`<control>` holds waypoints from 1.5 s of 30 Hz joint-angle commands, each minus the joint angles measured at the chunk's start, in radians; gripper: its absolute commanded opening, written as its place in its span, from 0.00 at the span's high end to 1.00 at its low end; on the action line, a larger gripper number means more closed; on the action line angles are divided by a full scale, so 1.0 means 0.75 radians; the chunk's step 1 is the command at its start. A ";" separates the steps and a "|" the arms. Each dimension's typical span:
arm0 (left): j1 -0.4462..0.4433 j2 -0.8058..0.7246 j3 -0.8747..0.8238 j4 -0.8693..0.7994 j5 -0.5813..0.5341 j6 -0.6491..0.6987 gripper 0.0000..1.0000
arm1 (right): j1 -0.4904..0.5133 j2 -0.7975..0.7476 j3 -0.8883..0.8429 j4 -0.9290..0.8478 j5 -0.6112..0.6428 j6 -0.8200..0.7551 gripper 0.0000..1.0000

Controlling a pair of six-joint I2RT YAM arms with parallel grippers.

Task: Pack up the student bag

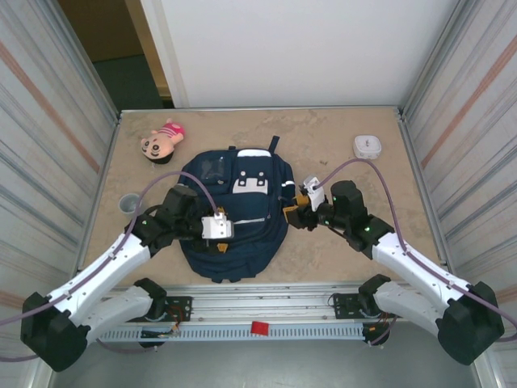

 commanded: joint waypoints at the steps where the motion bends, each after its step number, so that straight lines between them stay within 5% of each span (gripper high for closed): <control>1: 0.006 0.026 0.027 -0.080 -0.065 0.125 0.20 | 0.014 0.000 0.012 0.034 -0.037 -0.033 0.52; 9: 0.016 0.103 -0.076 0.311 -0.224 0.042 0.24 | 0.013 -0.017 -0.010 0.084 -0.013 -0.033 0.50; 12: 0.046 0.108 -0.069 0.328 -0.151 0.012 0.46 | 0.011 -0.005 -0.005 0.091 -0.017 -0.033 0.47; 18: 0.257 -0.008 -0.066 0.268 0.300 -0.065 0.98 | -0.031 0.071 -0.028 0.192 -0.093 -0.047 0.33; 36: 0.317 -0.014 -0.040 0.184 0.406 0.075 1.00 | -0.095 0.723 0.366 0.057 -0.503 -0.579 0.32; 41: 0.321 -0.010 -0.046 0.251 0.380 0.024 1.00 | -0.061 0.775 0.431 -0.110 -0.605 -0.692 0.43; 45: 0.329 0.000 -0.045 0.293 0.367 -0.013 1.00 | -0.061 0.737 0.413 -0.171 -0.640 -0.685 0.63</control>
